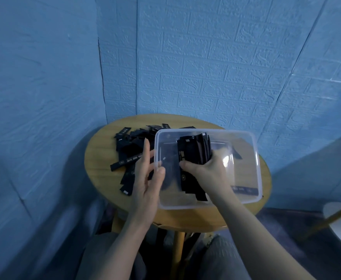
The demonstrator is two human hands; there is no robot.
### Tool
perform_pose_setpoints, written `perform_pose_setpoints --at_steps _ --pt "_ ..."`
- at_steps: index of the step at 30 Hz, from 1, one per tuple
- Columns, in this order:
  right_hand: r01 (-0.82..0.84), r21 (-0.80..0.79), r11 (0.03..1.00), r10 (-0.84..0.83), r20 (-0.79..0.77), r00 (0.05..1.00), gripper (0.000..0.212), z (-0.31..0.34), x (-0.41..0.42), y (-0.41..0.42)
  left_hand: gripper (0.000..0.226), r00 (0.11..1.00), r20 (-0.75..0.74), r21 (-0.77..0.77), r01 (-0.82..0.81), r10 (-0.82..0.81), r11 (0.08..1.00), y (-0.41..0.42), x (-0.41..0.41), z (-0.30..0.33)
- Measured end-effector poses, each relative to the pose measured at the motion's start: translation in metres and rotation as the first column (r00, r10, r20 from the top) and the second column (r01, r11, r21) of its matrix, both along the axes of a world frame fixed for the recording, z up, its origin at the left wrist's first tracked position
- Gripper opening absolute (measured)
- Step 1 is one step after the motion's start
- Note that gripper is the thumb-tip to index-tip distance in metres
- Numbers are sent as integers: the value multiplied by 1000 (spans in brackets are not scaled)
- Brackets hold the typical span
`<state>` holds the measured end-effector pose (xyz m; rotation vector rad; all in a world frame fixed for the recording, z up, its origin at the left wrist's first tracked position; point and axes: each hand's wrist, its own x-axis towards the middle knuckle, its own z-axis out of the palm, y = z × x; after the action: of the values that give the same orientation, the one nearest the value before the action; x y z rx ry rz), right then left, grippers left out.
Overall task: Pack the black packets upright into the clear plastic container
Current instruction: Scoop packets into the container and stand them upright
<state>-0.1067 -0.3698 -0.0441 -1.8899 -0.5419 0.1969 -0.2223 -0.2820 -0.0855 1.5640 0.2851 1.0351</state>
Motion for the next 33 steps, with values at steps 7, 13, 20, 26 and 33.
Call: perform_pose_setpoints --at_steps 7,13,20,26,33 --pt "74 -164 984 -39 207 978 61 -5 -16 5 86 983 -111 -68 138 -145 988 3 11 9" --pt "-10 -102 995 23 127 992 61 -3 -10 1 80 992 -21 -195 119 -125 973 -5 9 8" --pt "-39 -60 997 43 63 997 60 -4 -6 -1 74 991 24 -220 132 -130 967 -5 9 2" --pt "-4 -144 990 20 114 993 53 1 -9 -5 75 993 26 -206 116 -113 972 -4 9 -1" --pt "117 -248 962 -48 268 962 47 5 -8 -9 73 997 21 -152 79 -77 985 -6 9 -3"
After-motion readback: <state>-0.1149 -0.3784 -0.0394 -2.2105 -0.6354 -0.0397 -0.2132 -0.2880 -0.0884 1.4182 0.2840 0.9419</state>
